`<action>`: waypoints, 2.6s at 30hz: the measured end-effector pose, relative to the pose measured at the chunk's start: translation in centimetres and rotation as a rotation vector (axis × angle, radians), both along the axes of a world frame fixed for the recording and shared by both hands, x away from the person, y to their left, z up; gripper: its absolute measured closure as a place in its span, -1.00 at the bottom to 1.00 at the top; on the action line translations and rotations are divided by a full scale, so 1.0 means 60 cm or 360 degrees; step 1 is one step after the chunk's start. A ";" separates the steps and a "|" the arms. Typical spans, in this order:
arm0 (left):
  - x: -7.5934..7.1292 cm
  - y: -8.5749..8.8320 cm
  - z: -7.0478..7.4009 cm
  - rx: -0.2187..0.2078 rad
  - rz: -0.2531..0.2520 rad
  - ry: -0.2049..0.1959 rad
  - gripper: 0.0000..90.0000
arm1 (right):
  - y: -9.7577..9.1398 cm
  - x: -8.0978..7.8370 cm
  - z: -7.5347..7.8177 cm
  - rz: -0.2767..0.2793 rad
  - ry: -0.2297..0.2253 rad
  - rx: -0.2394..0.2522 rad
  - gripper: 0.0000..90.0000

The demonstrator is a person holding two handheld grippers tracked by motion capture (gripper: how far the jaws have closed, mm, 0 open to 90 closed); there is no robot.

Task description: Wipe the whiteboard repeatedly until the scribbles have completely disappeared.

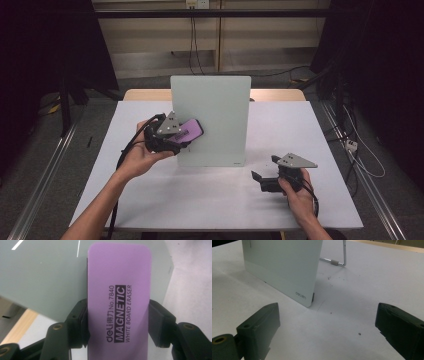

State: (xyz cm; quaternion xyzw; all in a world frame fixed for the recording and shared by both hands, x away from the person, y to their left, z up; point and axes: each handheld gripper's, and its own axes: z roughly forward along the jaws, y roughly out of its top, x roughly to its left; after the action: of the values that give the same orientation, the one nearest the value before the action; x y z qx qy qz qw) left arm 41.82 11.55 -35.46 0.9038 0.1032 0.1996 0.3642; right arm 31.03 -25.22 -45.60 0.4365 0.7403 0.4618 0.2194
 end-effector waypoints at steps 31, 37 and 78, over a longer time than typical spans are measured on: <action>-0.022 -0.020 -0.065 0.0165 -0.0115 0.0118 -0.09 | 0.000 0.000 0.000 0.0002 -0.0002 0.0000 -0.88; -0.009 0.002 -0.027 0.0063 -0.0046 0.0064 -0.09 | 0.001 0.000 0.000 0.0000 0.0001 0.0003 -0.88; -0.024 -0.045 -0.072 0.0190 -0.0157 0.0133 -0.09 | 0.000 0.000 0.000 -0.0003 0.0005 0.0009 -0.87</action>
State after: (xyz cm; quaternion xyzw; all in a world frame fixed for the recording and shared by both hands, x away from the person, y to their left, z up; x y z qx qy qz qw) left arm 40.37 8.86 -39.78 0.9355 0.0616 0.1493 0.3143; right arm 31.05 -25.19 -45.61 0.4384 0.7391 0.4629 0.2173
